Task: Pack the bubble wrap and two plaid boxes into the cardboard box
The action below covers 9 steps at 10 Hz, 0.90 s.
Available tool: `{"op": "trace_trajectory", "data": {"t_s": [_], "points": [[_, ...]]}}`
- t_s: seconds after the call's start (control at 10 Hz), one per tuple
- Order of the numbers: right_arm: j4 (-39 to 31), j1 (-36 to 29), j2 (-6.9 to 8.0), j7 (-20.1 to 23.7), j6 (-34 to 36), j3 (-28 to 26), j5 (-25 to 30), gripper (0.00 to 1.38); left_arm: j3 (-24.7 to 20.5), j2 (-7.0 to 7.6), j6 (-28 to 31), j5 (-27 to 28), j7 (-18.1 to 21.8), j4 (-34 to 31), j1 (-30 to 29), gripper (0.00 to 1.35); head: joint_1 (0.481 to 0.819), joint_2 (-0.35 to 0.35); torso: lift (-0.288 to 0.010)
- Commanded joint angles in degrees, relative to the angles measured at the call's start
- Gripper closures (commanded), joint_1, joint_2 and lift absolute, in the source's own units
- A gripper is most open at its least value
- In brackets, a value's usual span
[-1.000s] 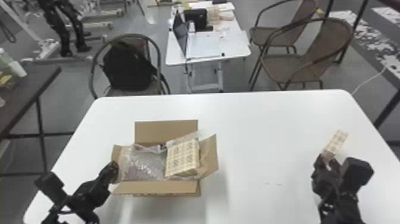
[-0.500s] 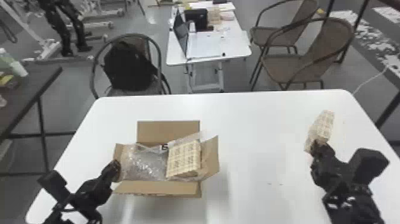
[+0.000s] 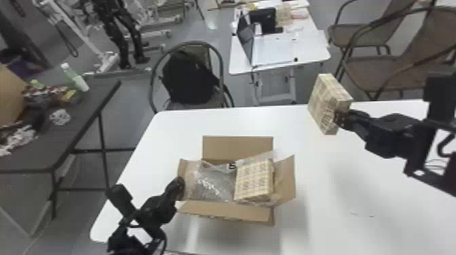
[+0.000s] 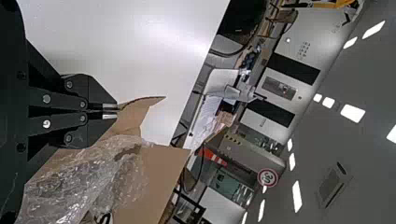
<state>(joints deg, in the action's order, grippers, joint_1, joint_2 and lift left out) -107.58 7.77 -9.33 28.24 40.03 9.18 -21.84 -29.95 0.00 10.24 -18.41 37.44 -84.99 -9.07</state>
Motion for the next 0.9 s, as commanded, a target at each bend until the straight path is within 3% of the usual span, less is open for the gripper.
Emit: {"op": "trace_trajectory", "data": {"t_s": [0.0, 0.2, 0.4, 0.7, 0.8], "points": [[2.82, 6.99, 0.71, 6.74, 7.60, 2.86, 1.19, 1.08, 0.33, -0.15, 0.13, 0.22, 0.00, 0.00, 0.37, 1.20, 0.695, 0.350, -0.050], [11.25, 13.59, 0.80, 16.85, 9.27, 7.87, 1.72, 1.08, 0.60, -0.15, 0.22, 0.31, 0.00, 0.17, 0.54, 1.20, 0.695, 0.350, -0.050], [21.89, 18.24, 2.47, 26.78, 9.27, 11.73, 2.68, 1.08, 0.68, -0.15, 0.22, 0.48, 0.00, 0.26, 0.80, 1.20, 0.695, 0.350, -0.050], [35.16, 23.08, 5.11, 40.14, 7.16, 16.74, 9.10, 1.08, 1.30, -0.15, 0.13, 0.84, 0.00, 0.88, 1.60, 1.20, 0.695, 0.350, -0.050], [40.87, 25.36, 5.90, 45.76, 5.49, 19.29, 10.77, 0.81, 1.48, -0.15, 0.13, 1.01, 0.00, 0.96, 1.68, 1.20, 0.695, 0.350, -0.050]]}}
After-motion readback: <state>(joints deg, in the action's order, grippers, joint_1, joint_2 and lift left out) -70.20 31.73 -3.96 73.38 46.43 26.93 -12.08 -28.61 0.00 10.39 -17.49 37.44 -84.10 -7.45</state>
